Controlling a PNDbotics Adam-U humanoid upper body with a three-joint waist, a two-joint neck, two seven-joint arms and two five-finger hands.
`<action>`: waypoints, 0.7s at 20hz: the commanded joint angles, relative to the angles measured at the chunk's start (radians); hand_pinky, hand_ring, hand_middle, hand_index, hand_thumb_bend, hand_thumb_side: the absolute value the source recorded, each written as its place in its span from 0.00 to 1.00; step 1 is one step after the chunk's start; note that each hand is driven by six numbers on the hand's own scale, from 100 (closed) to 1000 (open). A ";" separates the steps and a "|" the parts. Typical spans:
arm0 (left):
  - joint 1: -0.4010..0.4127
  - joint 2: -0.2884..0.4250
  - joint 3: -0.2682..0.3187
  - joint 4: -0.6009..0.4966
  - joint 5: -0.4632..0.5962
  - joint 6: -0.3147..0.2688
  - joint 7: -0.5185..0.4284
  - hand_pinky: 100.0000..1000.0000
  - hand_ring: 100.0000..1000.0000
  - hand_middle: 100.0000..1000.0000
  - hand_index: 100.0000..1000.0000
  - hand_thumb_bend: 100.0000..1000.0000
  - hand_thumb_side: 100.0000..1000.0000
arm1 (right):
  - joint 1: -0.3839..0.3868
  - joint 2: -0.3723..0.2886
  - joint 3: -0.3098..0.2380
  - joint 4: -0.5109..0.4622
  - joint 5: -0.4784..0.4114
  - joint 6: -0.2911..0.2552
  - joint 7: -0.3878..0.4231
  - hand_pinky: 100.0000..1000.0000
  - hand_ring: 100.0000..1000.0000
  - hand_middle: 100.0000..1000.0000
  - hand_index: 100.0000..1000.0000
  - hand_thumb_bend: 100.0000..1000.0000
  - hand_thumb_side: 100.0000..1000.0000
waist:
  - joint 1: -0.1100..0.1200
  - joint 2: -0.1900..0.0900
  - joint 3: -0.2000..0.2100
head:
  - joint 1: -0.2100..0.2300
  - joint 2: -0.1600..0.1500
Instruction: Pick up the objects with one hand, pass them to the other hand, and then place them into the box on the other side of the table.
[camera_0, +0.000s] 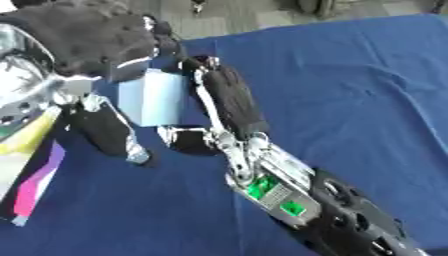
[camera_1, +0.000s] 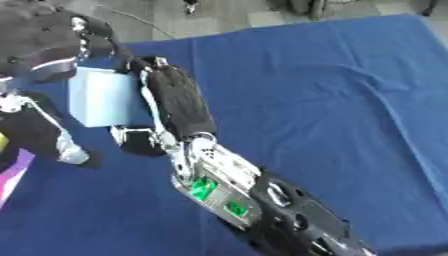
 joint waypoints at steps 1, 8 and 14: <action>0.005 0.045 0.017 -0.001 0.016 0.088 -0.066 0.83 0.78 0.76 0.86 0.79 0.37 | -0.019 0.011 0.004 -0.013 0.013 -0.023 -0.050 0.67 0.44 0.39 0.52 0.00 0.00 | -0.001 -0.022 -0.001 | -0.005 -0.011; 0.074 0.112 0.066 -0.001 0.067 0.138 -0.017 0.85 0.79 0.74 0.84 0.89 0.49 | -0.025 0.001 0.005 -0.020 -0.022 -0.036 -0.088 0.66 0.45 0.39 0.52 0.00 0.00 | -0.002 -0.016 -0.001 | -0.039 0.005; 0.115 0.151 0.111 -0.001 0.134 0.207 0.072 0.82 0.75 0.67 0.77 0.81 0.41 | -0.024 -0.041 0.004 -0.092 -0.087 -0.032 -0.066 0.66 0.44 0.39 0.52 0.00 0.00 | -0.005 -0.014 -0.008 | -0.039 0.003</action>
